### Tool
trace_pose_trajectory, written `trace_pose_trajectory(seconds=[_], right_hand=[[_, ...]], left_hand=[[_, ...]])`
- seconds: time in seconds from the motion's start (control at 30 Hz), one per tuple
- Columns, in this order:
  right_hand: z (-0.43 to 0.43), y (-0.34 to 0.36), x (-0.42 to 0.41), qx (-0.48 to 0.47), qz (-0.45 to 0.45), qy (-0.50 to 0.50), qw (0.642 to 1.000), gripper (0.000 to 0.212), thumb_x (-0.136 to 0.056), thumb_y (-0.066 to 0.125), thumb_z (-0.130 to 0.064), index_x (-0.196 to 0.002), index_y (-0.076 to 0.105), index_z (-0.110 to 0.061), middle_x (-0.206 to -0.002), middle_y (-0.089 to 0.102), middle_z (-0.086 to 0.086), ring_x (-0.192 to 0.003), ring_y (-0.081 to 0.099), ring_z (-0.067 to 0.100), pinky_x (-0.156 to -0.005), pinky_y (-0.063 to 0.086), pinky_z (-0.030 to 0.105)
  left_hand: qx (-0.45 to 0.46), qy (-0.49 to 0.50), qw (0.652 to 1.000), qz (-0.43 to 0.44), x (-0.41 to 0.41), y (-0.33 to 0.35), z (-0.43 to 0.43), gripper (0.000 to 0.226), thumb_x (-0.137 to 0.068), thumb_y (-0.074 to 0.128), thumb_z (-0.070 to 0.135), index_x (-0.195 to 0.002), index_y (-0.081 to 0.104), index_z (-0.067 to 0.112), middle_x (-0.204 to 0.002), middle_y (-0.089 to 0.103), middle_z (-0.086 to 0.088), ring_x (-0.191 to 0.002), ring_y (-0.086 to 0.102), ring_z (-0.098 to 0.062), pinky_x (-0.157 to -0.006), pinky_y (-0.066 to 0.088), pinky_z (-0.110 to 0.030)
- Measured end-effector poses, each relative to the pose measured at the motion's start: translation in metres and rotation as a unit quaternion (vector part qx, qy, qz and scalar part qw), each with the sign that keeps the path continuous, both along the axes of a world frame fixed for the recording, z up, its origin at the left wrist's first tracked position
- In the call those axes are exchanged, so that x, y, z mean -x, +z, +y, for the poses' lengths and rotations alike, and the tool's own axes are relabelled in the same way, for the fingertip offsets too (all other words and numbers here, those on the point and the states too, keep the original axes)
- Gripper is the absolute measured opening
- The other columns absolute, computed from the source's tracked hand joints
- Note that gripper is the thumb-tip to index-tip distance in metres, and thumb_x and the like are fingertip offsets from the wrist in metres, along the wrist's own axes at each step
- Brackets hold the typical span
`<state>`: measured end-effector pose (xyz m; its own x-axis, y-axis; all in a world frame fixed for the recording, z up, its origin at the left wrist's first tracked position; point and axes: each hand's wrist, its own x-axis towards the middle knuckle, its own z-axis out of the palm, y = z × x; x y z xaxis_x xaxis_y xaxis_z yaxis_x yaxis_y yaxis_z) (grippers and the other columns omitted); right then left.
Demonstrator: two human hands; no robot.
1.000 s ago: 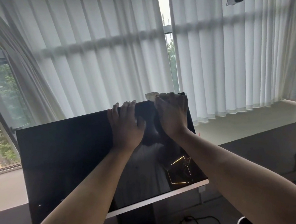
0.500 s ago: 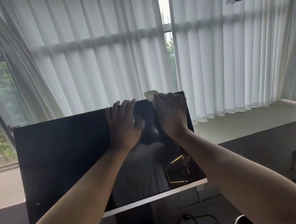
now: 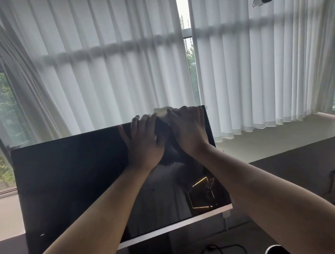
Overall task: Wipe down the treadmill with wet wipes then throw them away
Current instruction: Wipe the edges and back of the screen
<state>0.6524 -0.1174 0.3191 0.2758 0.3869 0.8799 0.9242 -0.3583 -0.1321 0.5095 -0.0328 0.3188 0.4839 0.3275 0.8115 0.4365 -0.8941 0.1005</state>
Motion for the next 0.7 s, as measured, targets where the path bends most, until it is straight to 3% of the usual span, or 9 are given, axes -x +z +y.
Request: trace_pose_trajectory(seconds=[0.07,0.17,0.3,0.43,0.53,0.7], right_hand=[[-0.009,-0.001,-0.006,-0.021,0.028,-0.054,0.998,0.022,-0.099,0.04,-0.03,-0.108,0.059,-0.03,-0.089,0.054,-0.003,-0.087,0.055,0.026,-0.089,0.046,0.048],[-0.024,-0.006,-0.014,-0.069,0.062,-0.092,0.991,0.028,-0.096,0.049,-0.022,-0.121,0.062,-0.022,-0.099,0.059,0.004,-0.099,0.053,0.032,-0.098,0.044,0.055],[-0.033,-0.008,-0.026,-0.078,0.117,-0.092,0.986,0.045,-0.094,0.055,-0.013,-0.138,0.056,-0.022,-0.115,0.056,0.007,-0.111,0.047,0.034,-0.108,0.036,0.05],[-0.032,-0.008,-0.032,-0.156,0.168,-0.063,0.971,0.036,-0.099,0.054,-0.022,-0.135,0.06,-0.02,-0.113,0.054,0.013,-0.108,0.048,0.034,-0.102,0.038,0.044],[-0.033,-0.007,-0.033,-0.144,0.269,-0.027,0.952,0.032,-0.103,0.044,-0.032,-0.129,0.06,-0.023,-0.117,0.05,0.009,-0.115,0.044,0.03,-0.107,0.034,0.04],[-0.037,-0.008,-0.031,-0.158,0.362,0.05,0.917,0.031,-0.104,0.037,-0.031,-0.115,0.062,-0.015,-0.115,0.062,0.012,-0.116,0.049,0.033,-0.104,0.037,0.045]], left_hand=[[0.002,0.012,1.0,0.0,-0.003,0.0,0.0,0.054,-0.096,0.054,0.033,-0.149,0.042,0.025,-0.151,0.043,0.005,-0.148,0.026,-0.024,-0.117,-0.001,-0.069],[0.023,0.033,0.999,-0.002,-0.01,0.003,-0.007,0.056,-0.093,0.054,0.032,-0.148,0.043,0.026,-0.15,0.043,0.003,-0.148,0.023,-0.027,-0.116,-0.001,-0.07],[-0.004,0.039,0.999,0.036,-0.023,0.006,-0.021,0.058,-0.095,0.046,0.036,-0.152,0.036,0.028,-0.156,0.037,0.002,-0.153,0.014,-0.032,-0.116,-0.005,-0.069],[-0.044,0.008,0.997,0.063,-0.043,0.002,-0.038,0.063,-0.095,0.052,0.035,-0.155,0.036,0.027,-0.163,0.029,-0.004,-0.154,0.013,-0.029,-0.12,-0.003,-0.063],[-0.028,0.014,0.997,0.064,-0.055,-0.001,-0.045,0.064,-0.093,0.054,0.038,-0.154,0.035,0.035,-0.164,0.026,-0.005,-0.153,0.012,-0.035,-0.118,-0.005,-0.063],[-0.038,0.028,0.998,0.047,-0.065,-0.008,-0.046,0.066,-0.088,0.057,0.039,-0.151,0.039,0.04,-0.162,0.029,-0.005,-0.151,0.013,-0.04,-0.115,-0.009,-0.066]])
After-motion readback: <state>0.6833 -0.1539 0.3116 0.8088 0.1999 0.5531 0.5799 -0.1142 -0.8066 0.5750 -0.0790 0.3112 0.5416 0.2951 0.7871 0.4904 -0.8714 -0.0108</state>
